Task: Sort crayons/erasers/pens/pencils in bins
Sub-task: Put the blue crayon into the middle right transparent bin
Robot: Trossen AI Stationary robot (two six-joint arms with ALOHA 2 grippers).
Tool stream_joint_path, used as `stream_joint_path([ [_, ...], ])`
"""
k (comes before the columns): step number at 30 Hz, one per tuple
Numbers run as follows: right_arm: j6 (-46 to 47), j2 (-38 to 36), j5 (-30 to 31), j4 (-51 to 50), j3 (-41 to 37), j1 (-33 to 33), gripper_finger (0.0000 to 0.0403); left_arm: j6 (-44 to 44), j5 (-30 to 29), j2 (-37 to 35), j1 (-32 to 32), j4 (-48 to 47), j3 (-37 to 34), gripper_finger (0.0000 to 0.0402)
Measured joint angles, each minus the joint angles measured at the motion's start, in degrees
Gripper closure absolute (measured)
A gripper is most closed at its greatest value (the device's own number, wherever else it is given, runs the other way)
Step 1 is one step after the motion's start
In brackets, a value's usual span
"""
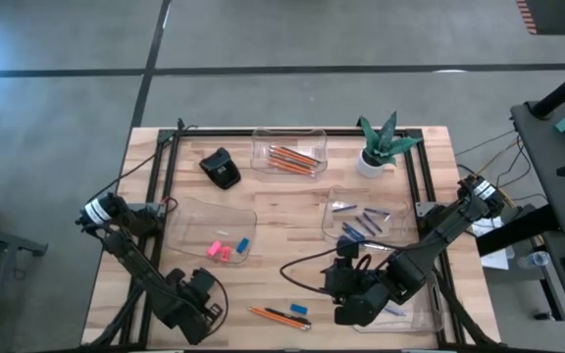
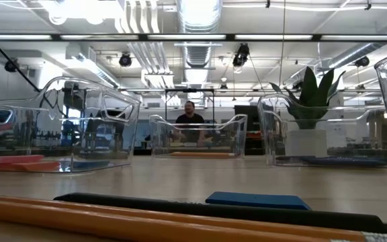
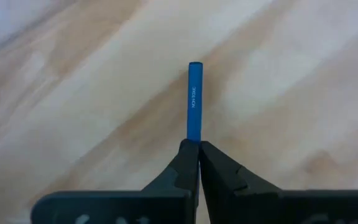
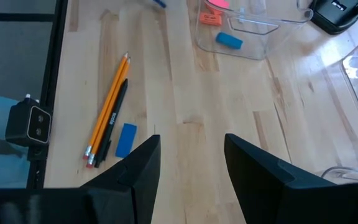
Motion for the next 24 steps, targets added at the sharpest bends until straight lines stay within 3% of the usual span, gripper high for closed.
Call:
stream_joint_path([
  [6, 0.0, 0.0, 0.0, 0.0, 0.0, 0.0, 0.0232, 6.1, -0.5, -1.2, 0.0, 5.5, 0.0, 0.04],
  [16, 0.0, 0.0, 0.0, 0.1, 0.0, 0.0, 0.0232, 7.9, -1.1, -1.6, 0.1, 8.1, 0.0, 0.0401],
  [24, 0.0, 0.0, 0.0, 0.2, 0.0, 0.0, 0.0232, 13.0, -6.9, -1.6, 1.6, 13.7, 0.0, 0.0401],
])
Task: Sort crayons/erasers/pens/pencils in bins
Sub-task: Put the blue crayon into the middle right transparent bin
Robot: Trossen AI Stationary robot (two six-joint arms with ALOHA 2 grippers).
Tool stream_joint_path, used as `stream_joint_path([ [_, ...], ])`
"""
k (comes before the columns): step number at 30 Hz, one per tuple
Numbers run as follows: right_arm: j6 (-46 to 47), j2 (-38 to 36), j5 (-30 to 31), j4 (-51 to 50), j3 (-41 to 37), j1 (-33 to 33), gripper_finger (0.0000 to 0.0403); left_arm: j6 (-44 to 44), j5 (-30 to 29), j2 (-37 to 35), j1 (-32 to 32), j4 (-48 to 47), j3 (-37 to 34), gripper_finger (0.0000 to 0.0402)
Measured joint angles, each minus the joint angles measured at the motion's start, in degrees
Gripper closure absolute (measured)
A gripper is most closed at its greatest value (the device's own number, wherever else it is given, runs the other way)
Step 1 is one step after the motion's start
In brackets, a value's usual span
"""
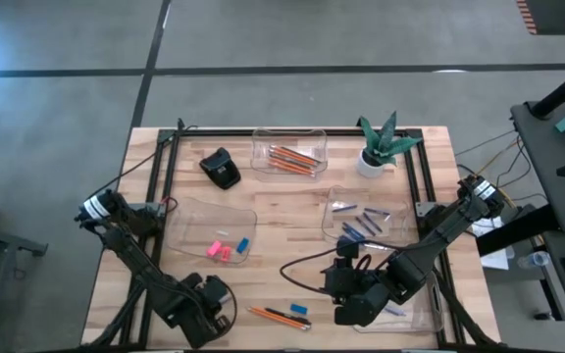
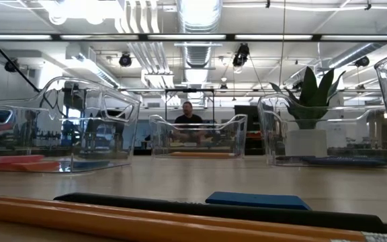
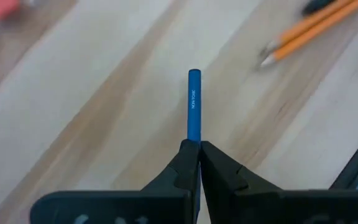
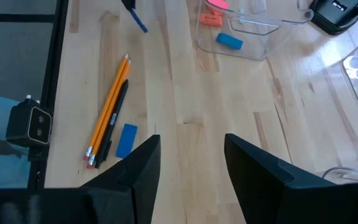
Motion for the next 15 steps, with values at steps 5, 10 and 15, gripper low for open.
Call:
stream_joint_path([
  [5, 0.0, 0.0, 0.0, 0.0, 0.0, 0.0, 0.0232, 6.0, -3.7, 0.0, 3.2, 1.4, 0.0, 0.0401],
  [10, 0.0, 0.0, 0.0, 1.4, 0.0, 0.0, 0.0232, 14.1, -4.6, 0.0, 6.9, 5.1, 0.0, 0.0401],
  [15, -0.3, 0.0, 0.0, 4.4, 0.0, 0.0, 0.0232, 18.8, -4.6, -0.1, 8.8, 7.2, 0.0, 0.0401],
])
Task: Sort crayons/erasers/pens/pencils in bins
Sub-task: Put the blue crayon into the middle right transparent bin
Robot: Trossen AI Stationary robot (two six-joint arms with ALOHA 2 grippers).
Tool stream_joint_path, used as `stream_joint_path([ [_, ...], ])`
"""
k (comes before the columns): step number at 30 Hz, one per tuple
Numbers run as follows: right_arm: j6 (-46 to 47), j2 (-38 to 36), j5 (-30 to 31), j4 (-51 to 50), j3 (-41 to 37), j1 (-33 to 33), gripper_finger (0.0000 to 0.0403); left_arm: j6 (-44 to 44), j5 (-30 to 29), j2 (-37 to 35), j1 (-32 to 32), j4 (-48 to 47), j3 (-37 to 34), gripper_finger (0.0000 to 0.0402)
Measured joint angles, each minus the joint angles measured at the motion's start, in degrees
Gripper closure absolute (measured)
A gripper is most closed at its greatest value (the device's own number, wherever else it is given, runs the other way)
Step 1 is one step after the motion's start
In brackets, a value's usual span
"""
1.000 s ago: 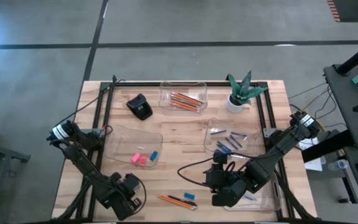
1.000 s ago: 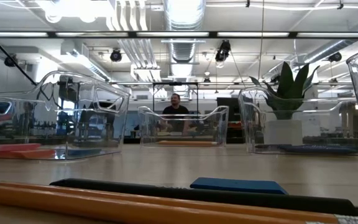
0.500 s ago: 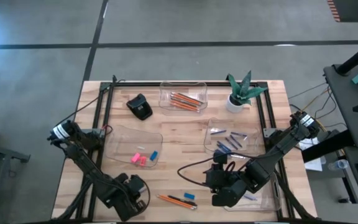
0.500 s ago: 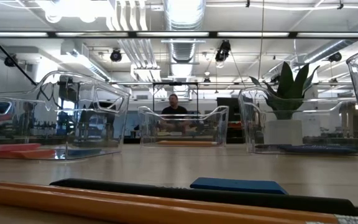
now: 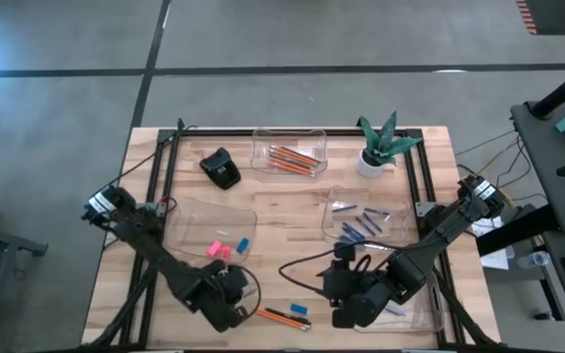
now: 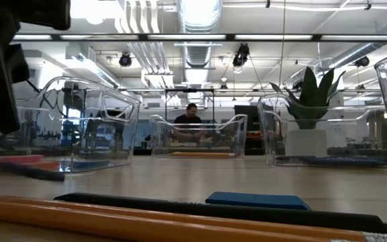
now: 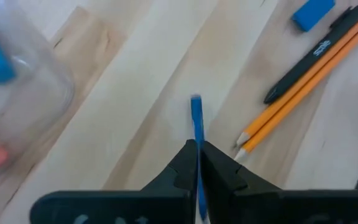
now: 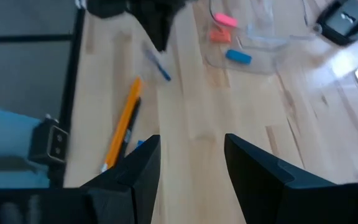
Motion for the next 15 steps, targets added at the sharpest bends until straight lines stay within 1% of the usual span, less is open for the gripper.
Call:
stream_joint_path([
  [4, -2.1, 0.0, 0.0, 4.7, 0.0, -0.1, 0.0232, 0.7, 0.0, 0.0, 0.6, 0.2, 0.0, 0.0401],
  [9, -2.4, 0.0, -0.1, 11.3, 0.0, -0.1, 0.0232, 1.2, 0.8, -0.2, 0.6, 0.2, 0.0, 0.0401],
  [11, -2.4, 0.0, -0.1, 12.6, 0.0, -0.1, 0.0232, 1.2, 3.4, -0.4, 0.6, 0.1, 0.0, 0.0401],
  [15, -2.3, 0.3, -0.1, 14.6, 0.0, -0.6, 0.0232, 1.7, 13.1, -0.4, 0.4, -0.2, -1.0, 0.0401],
])
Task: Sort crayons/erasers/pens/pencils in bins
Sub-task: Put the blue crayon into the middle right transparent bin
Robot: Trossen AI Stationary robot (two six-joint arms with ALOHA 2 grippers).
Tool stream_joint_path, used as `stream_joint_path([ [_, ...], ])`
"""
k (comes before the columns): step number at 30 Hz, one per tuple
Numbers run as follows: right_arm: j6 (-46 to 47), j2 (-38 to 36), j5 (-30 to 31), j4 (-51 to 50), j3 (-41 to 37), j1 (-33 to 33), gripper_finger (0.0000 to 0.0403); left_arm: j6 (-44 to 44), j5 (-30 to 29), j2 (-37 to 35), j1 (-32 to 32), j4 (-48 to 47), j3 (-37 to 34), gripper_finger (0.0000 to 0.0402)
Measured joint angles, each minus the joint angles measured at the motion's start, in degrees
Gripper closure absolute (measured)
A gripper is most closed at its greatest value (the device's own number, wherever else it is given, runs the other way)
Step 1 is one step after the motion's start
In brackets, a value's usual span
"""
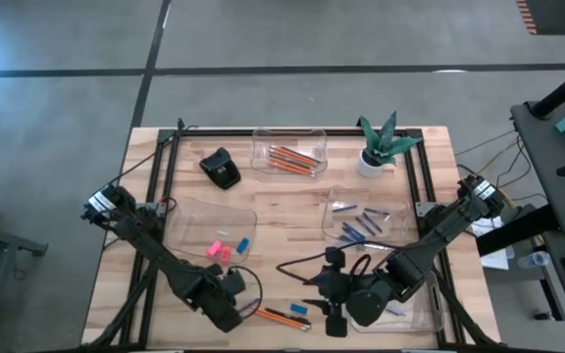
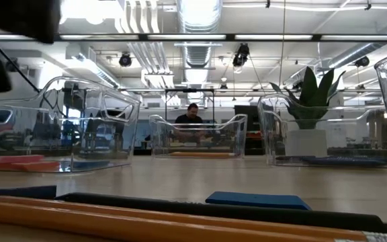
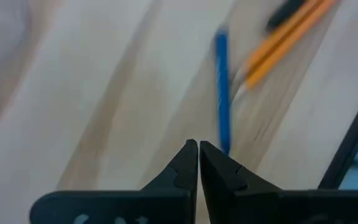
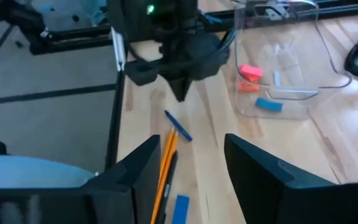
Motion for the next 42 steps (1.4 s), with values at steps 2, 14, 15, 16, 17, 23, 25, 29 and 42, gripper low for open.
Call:
stream_joint_path([
  [2, 1.1, 0.3, 0.0, -0.2, 0.0, -0.2, 0.0232, -0.1, 3.2, 0.0, -0.7, -0.1, -1.1, 0.0401],
  [14, 6.5, 2.2, -1.4, -1.5, 0.0, -1.5, 0.0232, 9.0, 9.2, 0.2, -2.6, 5.1, -4.4, 0.0314],
  [15, 6.5, 2.2, -1.5, -1.9, 0.0, -1.6, 0.0232, 11.6, 7.8, 0.2, -2.6, 5.3, -4.4, 0.0304],
  [16, 6.5, 2.2, -1.5, -2.0, 0.0, -1.7, 0.0232, 14.0, 5.8, 0.2, -2.6, 5.4, -4.5, 0.0296],
  [17, 6.5, 2.2, -1.5, -1.8, 0.0, -1.9, 0.0232, 15.7, 3.6, 0.2, -2.5, 5.6, -4.5, 0.0289],
  [23, 6.3, 2.3, -1.5, -1.8, 0.0, -2.6, 0.0232, 20.1, -2.7, 0.3, -3.2, 11.2, -4.6, 0.0277],
  [25, 6.1, 2.3, -1.5, -1.8, 0.0, -2.6, 0.0232, 20.5, -4.3, 1.0, -3.9, 13.0, -4.6, 0.0276],
  [29, 5.2, 2.3, -1.5, -1.9, 0.0, -2.6, 0.0232, 16.9, -7.7, 3.1, -4.7, 13.1, -4.7, 0.0276],
  [42, 3.0, 2.3, -1.7, -2.3, 0.0, -2.6, 0.0232, 16.6, -15.6, 7.2, -4.5, 14.1, -3.5, 0.0295],
])
